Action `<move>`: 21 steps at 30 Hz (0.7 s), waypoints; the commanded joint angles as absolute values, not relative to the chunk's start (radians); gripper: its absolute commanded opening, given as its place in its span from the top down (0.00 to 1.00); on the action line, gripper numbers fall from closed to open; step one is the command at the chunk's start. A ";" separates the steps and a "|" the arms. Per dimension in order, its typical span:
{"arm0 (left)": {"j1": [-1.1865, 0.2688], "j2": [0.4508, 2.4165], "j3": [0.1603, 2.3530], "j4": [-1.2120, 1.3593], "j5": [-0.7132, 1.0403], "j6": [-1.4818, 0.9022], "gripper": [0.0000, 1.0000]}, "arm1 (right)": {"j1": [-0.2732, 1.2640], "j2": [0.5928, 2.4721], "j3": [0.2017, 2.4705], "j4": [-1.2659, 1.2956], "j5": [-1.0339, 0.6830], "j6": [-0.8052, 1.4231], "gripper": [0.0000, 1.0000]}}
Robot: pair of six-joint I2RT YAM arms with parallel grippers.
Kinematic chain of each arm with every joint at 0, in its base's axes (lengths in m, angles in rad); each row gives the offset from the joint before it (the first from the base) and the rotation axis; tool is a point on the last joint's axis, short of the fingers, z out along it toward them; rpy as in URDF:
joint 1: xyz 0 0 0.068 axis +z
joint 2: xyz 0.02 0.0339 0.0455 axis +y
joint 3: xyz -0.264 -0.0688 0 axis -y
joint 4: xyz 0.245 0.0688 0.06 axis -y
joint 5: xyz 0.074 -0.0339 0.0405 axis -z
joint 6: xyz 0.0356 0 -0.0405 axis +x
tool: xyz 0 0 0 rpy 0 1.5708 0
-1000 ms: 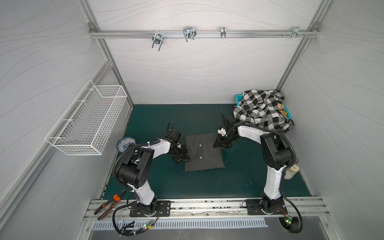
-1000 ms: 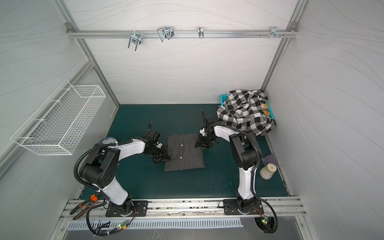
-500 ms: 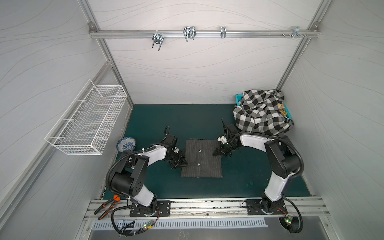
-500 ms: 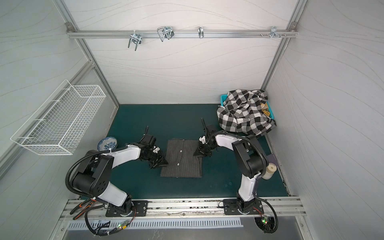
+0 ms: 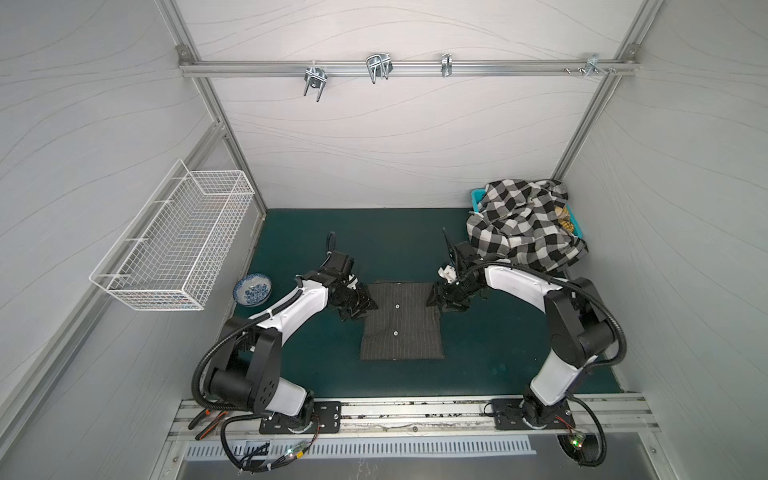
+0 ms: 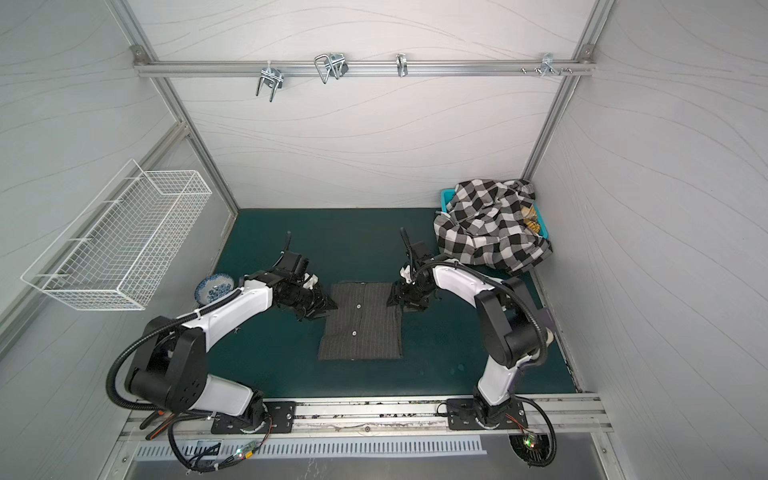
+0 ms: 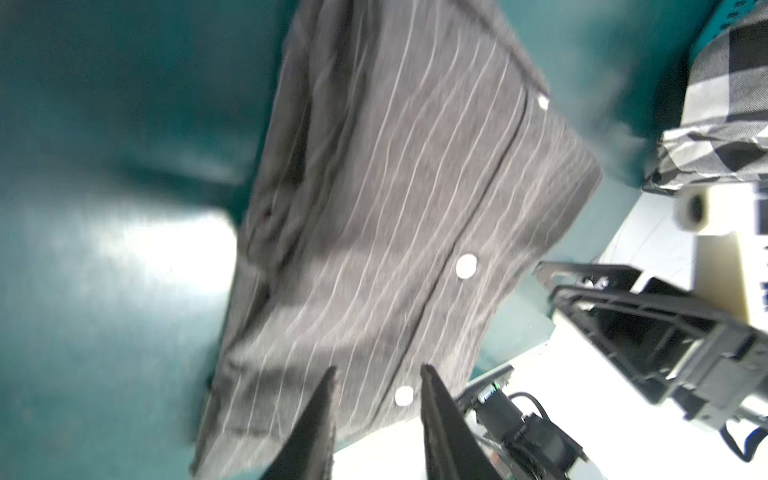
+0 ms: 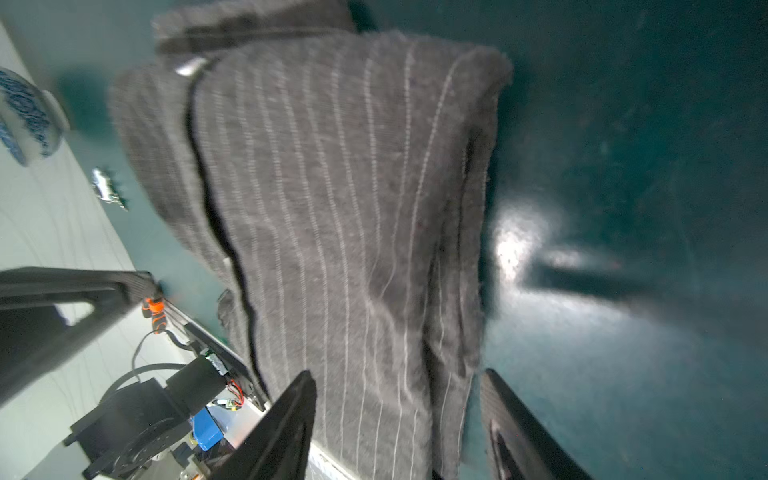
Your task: Fold and stack the long sleeve shirts
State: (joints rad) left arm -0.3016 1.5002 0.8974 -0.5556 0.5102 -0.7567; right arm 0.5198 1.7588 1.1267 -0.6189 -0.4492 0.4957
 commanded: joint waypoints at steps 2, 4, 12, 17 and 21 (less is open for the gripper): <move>-0.296 1.613 0.921 -0.537 0.465 -0.723 0.72 | 0.529 1.825 1.148 -0.591 -0.478 0.474 0.41; -0.296 1.640 0.908 -0.515 0.459 -0.729 0.73 | 0.533 1.842 1.150 -0.576 -0.491 0.487 0.44; -0.296 1.690 0.860 -0.456 0.473 -0.738 0.74 | 0.585 1.870 1.181 -0.630 -0.387 0.483 0.47; -0.296 1.671 0.866 -0.469 0.472 -0.733 0.74 | 0.589 1.844 1.217 -0.734 -0.252 0.466 0.38; -0.296 1.660 0.868 -0.477 0.473 -0.734 0.75 | 0.591 1.804 1.228 -0.751 -0.223 0.479 0.41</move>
State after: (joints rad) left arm -0.2955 1.6600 0.8734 -0.4858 0.4904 -0.7433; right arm 0.5861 1.8492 1.2095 -0.6811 -0.2848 0.4808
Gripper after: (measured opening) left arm 0.250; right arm 0.595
